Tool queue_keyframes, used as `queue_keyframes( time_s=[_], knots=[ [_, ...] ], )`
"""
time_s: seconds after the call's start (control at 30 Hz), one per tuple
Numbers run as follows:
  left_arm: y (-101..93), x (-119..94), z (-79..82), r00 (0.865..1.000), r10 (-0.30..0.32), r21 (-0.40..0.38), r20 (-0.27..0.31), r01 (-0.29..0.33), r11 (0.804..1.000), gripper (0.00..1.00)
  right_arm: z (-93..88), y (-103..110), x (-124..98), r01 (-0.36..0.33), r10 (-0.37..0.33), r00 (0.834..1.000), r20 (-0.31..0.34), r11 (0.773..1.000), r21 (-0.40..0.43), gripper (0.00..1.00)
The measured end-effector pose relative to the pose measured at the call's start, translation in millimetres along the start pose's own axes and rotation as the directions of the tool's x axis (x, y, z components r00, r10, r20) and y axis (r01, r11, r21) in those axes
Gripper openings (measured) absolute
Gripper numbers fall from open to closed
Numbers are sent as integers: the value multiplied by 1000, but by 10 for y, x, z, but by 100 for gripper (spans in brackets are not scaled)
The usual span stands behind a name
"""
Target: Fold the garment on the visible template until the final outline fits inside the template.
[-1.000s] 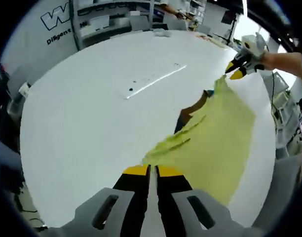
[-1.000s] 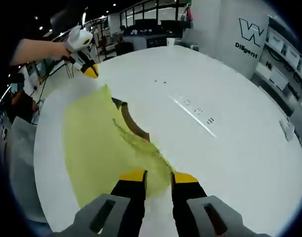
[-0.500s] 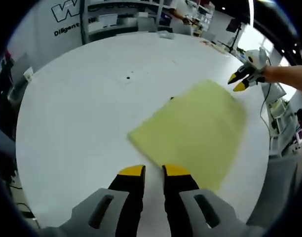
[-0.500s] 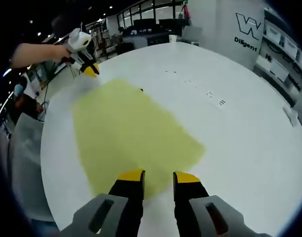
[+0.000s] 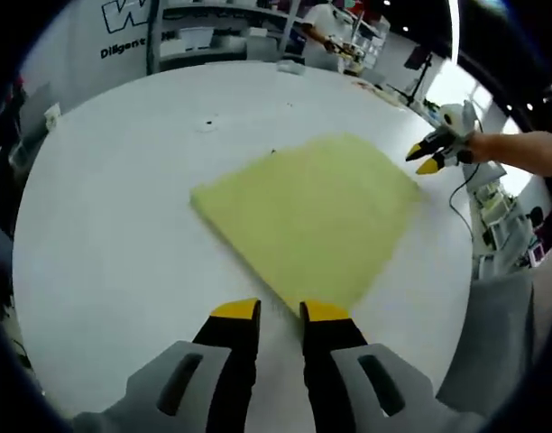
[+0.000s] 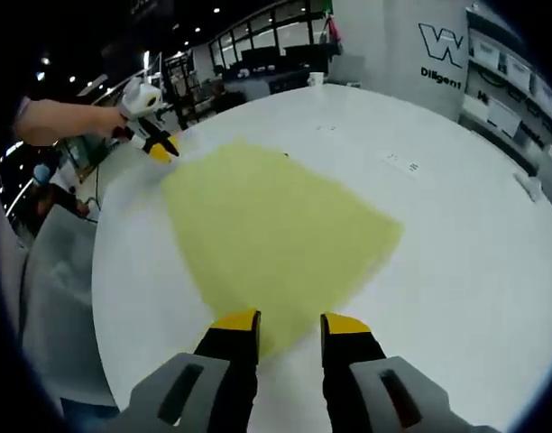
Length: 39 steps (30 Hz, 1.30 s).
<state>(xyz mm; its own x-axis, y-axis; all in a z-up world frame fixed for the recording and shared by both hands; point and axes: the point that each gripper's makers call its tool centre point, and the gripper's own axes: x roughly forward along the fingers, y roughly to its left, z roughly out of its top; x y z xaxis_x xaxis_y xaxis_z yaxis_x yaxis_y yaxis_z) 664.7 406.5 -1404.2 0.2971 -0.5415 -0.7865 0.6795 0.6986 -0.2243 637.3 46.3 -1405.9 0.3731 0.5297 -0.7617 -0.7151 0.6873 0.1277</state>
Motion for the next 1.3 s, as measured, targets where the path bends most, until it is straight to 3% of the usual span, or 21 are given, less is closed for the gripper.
queue_keyframes(
  time_s=[0.3,0.6,0.8,1.13,1.27,1.3],
  knots=[
    [-262,36,-307,1000,-19,4,-9,19,1000,20,-165,195,-56,-5,3,999,41,999,42,30],
    [-360,147,-410,1000,4,23,-14,-3,1000,16,-371,295,15,-7,5,999,31,998,68,30],
    [-354,198,-434,1000,20,30,-10,-19,999,9,-383,331,79,-6,3,999,36,998,62,25],
    [-357,244,-469,1000,18,41,-13,-18,999,2,-387,327,133,2,-3,1000,28,999,37,7],
    [-366,255,-469,1000,19,35,-2,-19,999,3,-378,305,130,11,-12,1000,28,1000,29,2],
    [-385,259,-442,1000,10,3,18,-10,1000,5,-387,300,132,13,-14,1000,24,1000,28,2]
  ],
)
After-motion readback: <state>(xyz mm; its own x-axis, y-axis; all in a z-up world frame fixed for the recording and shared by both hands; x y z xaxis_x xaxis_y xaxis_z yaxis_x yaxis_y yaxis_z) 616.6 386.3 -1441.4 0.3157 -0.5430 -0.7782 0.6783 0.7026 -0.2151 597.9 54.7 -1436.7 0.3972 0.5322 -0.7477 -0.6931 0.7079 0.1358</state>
